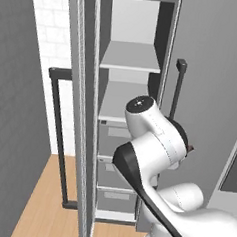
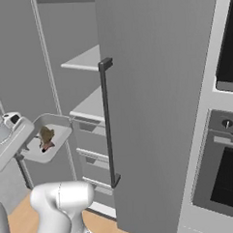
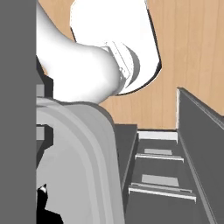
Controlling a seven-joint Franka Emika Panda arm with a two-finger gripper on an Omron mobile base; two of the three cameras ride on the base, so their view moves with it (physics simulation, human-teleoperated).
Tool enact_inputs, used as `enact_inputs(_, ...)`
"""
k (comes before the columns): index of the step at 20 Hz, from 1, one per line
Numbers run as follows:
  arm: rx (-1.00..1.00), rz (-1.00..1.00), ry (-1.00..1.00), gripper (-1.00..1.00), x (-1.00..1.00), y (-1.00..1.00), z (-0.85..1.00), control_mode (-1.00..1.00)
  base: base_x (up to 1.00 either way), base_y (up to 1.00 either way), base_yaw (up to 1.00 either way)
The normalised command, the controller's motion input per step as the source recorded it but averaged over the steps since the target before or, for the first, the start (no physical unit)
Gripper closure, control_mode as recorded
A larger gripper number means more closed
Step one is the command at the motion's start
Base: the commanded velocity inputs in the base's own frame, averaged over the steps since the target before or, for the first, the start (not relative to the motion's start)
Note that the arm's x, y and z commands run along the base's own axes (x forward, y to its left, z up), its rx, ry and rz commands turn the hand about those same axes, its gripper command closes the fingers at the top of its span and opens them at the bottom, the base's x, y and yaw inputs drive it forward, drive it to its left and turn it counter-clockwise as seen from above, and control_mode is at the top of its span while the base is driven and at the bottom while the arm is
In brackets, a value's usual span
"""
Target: Take the meat container that has the fish and place it on the second highest rack of the freezer. Then take the vegetable container that has the lime and cucumber and place it on the highest rack of the freezer.
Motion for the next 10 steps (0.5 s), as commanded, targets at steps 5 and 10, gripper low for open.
enact_inputs(5, 0.11, 0.11, -0.10, 1.00, 0.68, -0.26, 0.02, -1.00, 0.00, 0.00, 0.00)
enact_inputs(10, 0.10, 0.09, -0.02, 1.00, 0.81, -0.10, 0.09, -1.00, 0.00, 0.00, 0.00)
